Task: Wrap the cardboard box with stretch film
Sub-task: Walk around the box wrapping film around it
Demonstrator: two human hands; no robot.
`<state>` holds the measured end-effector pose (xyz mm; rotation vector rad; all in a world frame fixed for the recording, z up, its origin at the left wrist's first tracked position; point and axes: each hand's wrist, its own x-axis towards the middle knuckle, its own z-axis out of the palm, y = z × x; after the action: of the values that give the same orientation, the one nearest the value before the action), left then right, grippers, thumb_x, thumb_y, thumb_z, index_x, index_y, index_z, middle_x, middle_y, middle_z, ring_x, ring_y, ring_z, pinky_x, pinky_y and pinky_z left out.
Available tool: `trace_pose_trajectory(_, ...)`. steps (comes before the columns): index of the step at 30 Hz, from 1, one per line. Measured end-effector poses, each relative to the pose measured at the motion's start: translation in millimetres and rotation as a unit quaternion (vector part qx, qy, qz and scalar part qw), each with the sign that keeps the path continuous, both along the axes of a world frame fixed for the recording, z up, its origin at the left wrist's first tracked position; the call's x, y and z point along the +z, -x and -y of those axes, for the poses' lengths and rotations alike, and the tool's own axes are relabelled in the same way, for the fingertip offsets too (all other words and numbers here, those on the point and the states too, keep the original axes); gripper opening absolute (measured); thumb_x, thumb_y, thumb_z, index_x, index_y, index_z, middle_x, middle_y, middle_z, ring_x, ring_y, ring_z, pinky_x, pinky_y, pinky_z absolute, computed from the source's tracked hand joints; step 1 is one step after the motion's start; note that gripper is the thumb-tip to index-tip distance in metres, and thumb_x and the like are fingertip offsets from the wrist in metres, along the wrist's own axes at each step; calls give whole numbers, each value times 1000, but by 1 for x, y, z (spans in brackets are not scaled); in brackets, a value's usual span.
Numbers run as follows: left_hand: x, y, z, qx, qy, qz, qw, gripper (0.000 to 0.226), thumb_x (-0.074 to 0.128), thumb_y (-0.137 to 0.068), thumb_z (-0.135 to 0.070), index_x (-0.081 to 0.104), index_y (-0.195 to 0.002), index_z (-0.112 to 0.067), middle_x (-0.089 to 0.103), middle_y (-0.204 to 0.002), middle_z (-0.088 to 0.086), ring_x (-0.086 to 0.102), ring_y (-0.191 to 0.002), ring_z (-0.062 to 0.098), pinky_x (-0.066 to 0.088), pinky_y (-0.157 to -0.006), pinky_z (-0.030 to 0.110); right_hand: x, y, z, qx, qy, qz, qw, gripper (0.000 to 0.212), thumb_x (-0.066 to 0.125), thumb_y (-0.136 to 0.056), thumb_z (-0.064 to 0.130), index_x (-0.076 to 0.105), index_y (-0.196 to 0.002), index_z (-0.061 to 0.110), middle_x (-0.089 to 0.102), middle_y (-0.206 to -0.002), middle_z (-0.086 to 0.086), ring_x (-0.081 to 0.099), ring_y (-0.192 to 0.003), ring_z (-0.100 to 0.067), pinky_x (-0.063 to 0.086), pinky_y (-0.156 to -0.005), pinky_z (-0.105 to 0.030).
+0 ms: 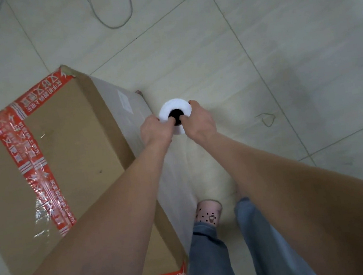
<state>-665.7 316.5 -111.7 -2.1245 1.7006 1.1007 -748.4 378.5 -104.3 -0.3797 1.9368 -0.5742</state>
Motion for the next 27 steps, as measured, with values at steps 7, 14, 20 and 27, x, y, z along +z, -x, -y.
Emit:
trace_pose_trajectory(7, 6, 15, 12, -119, -11, 59, 991, 36, 61, -87, -30, 53, -111, -5, 63, -110, 16, 62, -100, 34, 48, -75, 32, 9, 11, 23, 84, -35, -17, 996, 42, 43, -94, 14, 36, -135, 9, 54, -126, -18, 52, -116, -35, 45, -94, -40)
trace_pose_trajectory(14, 10, 19, 20, -242, 26, 93, 966, 32, 57, -90, -21, 51, -117, -5, 59, -115, 16, 57, -106, 33, 38, -72, 33, 9, 15, 28, 117, -42, -8, 992, 46, 46, -94, 13, 33, -138, 7, 54, -125, -20, 52, -114, -36, 45, -89, -39)
trace_pose_trajectory(20, 10, 35, 35, -402, 64, 88, 909, 30, 51, -89, -11, 53, -119, -12, 54, -113, 9, 58, -101, 29, 42, -68, 35, 4, 18, 30, 115, -46, 12, 992, 41, 46, -93, 14, 39, -133, 6, 58, -120, -16, 56, -104, -32, 39, -74, -32)
trace_pose_trajectory(27, 7, 43, 54, -425, 51, 93, 899, 24, 50, -87, -12, 55, -110, -11, 56, -109, 8, 58, -97, 30, 41, -69, 33, 6, 23, 44, 137, -53, -48, 988, 31, 46, -89, 11, 48, -120, 9, 60, -111, -13, 57, -98, -32, 38, -68, -32)
